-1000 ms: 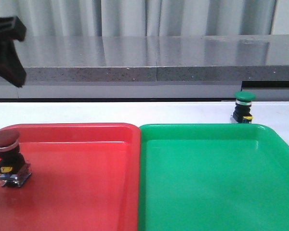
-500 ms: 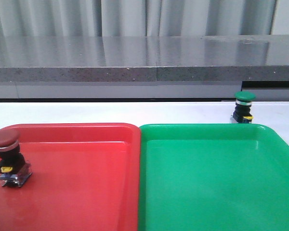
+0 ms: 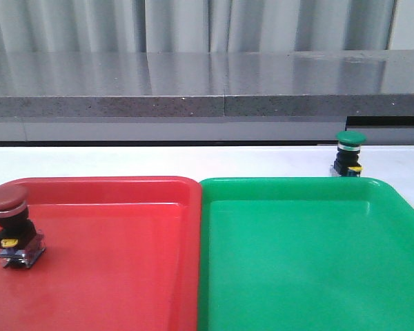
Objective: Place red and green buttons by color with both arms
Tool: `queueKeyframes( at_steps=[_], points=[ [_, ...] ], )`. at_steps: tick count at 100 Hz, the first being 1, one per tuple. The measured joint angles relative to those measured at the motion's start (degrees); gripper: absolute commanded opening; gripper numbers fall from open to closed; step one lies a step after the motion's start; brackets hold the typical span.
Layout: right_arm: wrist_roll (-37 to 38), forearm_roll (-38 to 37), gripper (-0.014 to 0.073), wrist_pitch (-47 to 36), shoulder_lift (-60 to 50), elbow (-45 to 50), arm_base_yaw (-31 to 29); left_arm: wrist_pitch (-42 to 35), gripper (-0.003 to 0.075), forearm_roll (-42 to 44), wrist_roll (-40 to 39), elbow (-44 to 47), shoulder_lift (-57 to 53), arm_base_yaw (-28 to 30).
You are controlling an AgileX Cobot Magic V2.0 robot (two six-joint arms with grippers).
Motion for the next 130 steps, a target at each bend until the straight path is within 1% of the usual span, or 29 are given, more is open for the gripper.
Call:
queueKeyframes(
  at_steps=[24,32,42,52,63,74,81,89,107,116,130],
  points=[
    [0.0,0.0,-0.0064,0.0,0.0,0.0,0.0,-0.2,-0.0020,2.3,0.6,4.9,-7.3,0.1],
    [0.0,0.0,-0.0064,0.0,0.0,0.0,0.0,-0.6,-0.0020,2.4,3.6,6.3,-9.4,1.1],
    [0.0,0.0,-0.0064,0.0,0.0,0.0,0.0,-2.7,-0.0020,1.4,8.8,8.0,-11.7,4.3],
    [0.0,0.0,-0.0064,0.0,0.0,0.0,0.0,-6.7,-0.0020,-2.3,14.6,9.8,-14.2,8.5],
    [0.0,0.0,-0.0064,0.0,0.0,0.0,0.0,-11.7,-0.0020,-8.8,22.4,13.2,-16.6,14.1],
    [0.0,0.0,-0.0064,0.0,0.0,0.0,0.0,-18.8,-0.0020,-16.7,31.1,17.7,-19.4,18.9],
    [0.0,0.0,-0.0064,0.0,0.0,0.0,0.0,-23.4,-0.0020,-19.5,34.1,20.9,-21.5,21.2],
    [0.0,0.0,-0.0064,0.0,0.0,0.0,0.0,-26.6,-0.0020,-21.6,35.3,23.9,-24.2,22.2],
    [0.0,0.0,-0.0064,0.0,0.0,0.0,0.0,-27.9,-0.0020,-22.5,35.9,29.7,-30.8,22.4],
    [0.0,0.0,-0.0064,0.0,0.0,0.0,0.0,-27.3,-0.0020,-22.7,35.9,29.9,-33.1,22.4],
    [0.0,0.0,-0.0064,0.0,0.0,0.0,0.0,-25.9,-0.0020,-22.7,35.7,29.9,-33.3,22.4]
  ],
)
